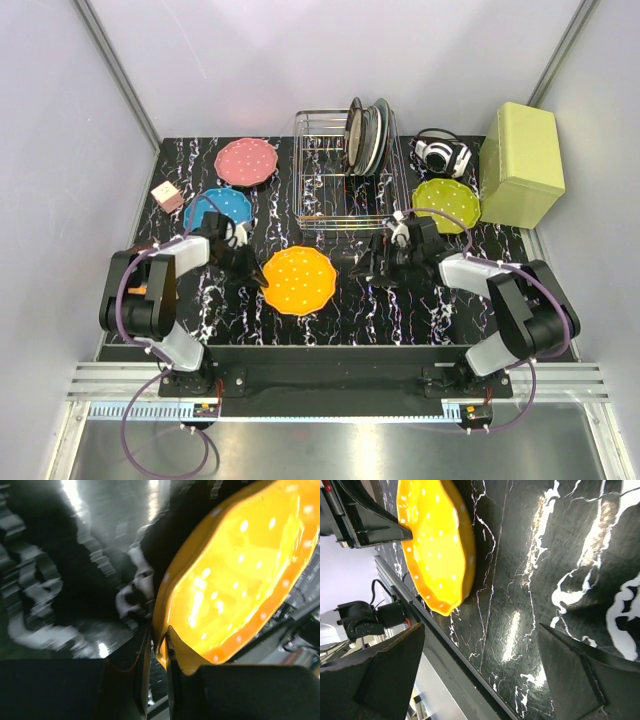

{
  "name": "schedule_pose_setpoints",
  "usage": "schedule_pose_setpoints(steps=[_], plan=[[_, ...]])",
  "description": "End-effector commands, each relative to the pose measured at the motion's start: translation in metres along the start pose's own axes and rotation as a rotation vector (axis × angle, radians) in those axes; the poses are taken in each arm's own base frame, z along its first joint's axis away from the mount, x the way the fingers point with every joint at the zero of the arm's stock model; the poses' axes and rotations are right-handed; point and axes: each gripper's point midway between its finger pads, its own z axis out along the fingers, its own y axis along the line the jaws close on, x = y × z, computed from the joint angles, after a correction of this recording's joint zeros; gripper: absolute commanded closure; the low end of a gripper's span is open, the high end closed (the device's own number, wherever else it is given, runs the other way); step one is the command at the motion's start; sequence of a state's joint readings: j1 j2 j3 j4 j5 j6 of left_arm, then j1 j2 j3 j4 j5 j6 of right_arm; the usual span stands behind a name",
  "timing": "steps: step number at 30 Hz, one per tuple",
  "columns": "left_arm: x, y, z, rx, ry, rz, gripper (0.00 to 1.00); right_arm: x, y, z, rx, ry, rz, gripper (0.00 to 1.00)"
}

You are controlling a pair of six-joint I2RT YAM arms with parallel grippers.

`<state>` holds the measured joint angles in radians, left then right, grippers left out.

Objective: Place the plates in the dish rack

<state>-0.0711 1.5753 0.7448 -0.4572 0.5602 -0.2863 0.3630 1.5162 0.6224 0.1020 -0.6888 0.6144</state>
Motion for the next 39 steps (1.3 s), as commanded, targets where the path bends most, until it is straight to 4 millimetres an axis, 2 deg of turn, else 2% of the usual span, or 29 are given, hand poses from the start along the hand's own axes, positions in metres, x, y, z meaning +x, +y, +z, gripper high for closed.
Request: schedule_pose_setpoints(steps=[1,5,10,13,16,19,24,26,28,30,31,33,34,36,38,39], plan=[[-0.007,-0.028,0.016,0.069,0.026,0.011,0.84,-0.002,0.001,0.014,0.042,0.004,-0.004,0.00],[0.005,-0.043,0.027,0.082,0.045,0.081,0.88,-0.001,-0.009,0.031,0.048,0.034,0.052,0.00],[0.020,-0.037,0.033,0.075,0.084,0.127,1.00,0.001,-0.007,0.048,0.017,0.013,0.020,0.00],[0.027,-0.033,0.035,0.068,0.103,0.131,1.00,0.002,0.001,0.051,-0.006,-0.004,-0.013,0.00],[0.028,-0.034,0.040,0.074,0.109,0.146,1.00,0.012,0.010,0.055,-0.022,0.026,-0.050,0.01],[0.025,-0.040,0.046,0.085,0.124,0.167,1.00,0.018,0.016,0.057,-0.034,0.042,-0.072,0.05],[0.035,-0.050,0.058,0.112,0.170,0.200,1.00,0.020,0.026,0.056,-0.069,0.030,-0.094,0.14],[0.042,-0.057,0.060,0.135,0.189,0.219,1.00,0.020,0.036,0.055,-0.099,0.023,-0.103,0.15],[0.047,-0.061,0.061,0.142,0.194,0.234,1.00,0.018,0.049,0.055,-0.137,0.017,-0.114,0.20],[0.046,-0.061,0.061,0.135,0.186,0.246,1.00,0.017,0.061,0.053,-0.156,0.020,-0.128,0.29],[0.045,-0.061,0.060,0.132,0.182,0.253,1.00,0.017,0.062,0.052,-0.156,0.020,-0.131,0.42],[0.046,-0.057,0.059,0.113,0.180,0.257,1.00,0.017,0.063,0.046,-0.136,0.020,-0.133,0.51],[0.046,-0.057,0.058,0.111,0.174,0.263,1.00,0.014,0.060,0.045,-0.110,0.000,-0.142,0.79],[0.047,-0.055,0.056,0.100,0.168,0.263,1.00,0.014,0.056,0.038,-0.056,-0.001,-0.153,0.99],[0.044,-0.054,0.052,0.077,0.148,0.266,1.00,0.013,0.056,0.032,-0.023,-0.002,-0.164,1.00],[0.039,-0.054,0.051,0.059,0.132,0.271,0.77,0.012,0.057,0.029,-0.019,0.003,-0.195,1.00]])
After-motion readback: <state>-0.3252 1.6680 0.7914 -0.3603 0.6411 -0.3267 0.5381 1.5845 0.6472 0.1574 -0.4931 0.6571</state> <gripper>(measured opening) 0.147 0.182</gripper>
